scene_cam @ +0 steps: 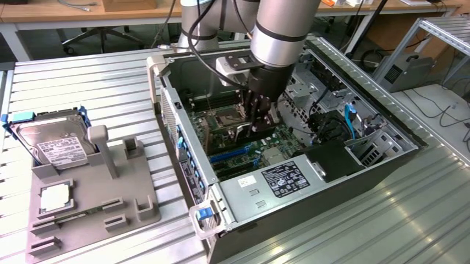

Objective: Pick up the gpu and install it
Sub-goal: 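Insert the gpu into the slot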

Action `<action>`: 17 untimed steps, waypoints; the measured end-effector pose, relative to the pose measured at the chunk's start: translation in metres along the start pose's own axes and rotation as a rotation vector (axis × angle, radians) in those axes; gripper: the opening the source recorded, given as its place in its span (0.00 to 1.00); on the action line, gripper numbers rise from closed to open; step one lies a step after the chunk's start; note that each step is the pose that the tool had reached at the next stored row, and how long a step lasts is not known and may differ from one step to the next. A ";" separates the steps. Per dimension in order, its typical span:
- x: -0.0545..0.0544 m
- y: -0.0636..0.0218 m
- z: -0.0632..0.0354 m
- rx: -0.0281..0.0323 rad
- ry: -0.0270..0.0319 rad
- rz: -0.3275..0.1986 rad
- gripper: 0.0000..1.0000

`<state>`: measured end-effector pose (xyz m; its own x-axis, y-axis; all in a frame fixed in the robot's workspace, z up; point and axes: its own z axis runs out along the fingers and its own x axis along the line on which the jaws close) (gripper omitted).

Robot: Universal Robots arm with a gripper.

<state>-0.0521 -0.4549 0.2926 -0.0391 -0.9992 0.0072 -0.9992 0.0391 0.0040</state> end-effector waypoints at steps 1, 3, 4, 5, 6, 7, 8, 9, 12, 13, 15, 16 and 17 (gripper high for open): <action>0.000 0.0011 0.0019 0.0000 0.0001 0.000 0.27; 0.000 0.0023 0.0039 0.0000 0.0000 0.000 0.27; 0.000 0.0027 0.0048 0.0000 0.0001 0.000 0.27; 0.000 0.0032 0.0057 0.0000 0.0001 0.000 0.27; 0.000 0.0035 0.0063 0.0000 0.0001 0.000 0.27; 0.000 0.0039 0.0065 -0.0001 0.0003 0.000 0.27; 0.000 0.0040 0.0065 -0.0001 0.0004 0.000 0.27; 0.000 0.0040 0.0065 -0.0001 0.0004 0.000 0.27; 0.000 0.0054 0.0068 0.0000 -0.0001 0.000 0.27; 0.000 0.0059 0.0068 0.0000 -0.0001 0.000 0.27; 0.000 0.0072 0.0071 -0.0001 0.0001 0.000 0.27; 0.000 0.0072 0.0075 0.0000 -0.0001 0.000 0.27; 0.000 0.0073 0.0080 0.0001 -0.0001 0.000 0.27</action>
<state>-0.0594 -0.4549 0.2847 -0.0390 -0.9992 0.0072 -0.9992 0.0390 0.0039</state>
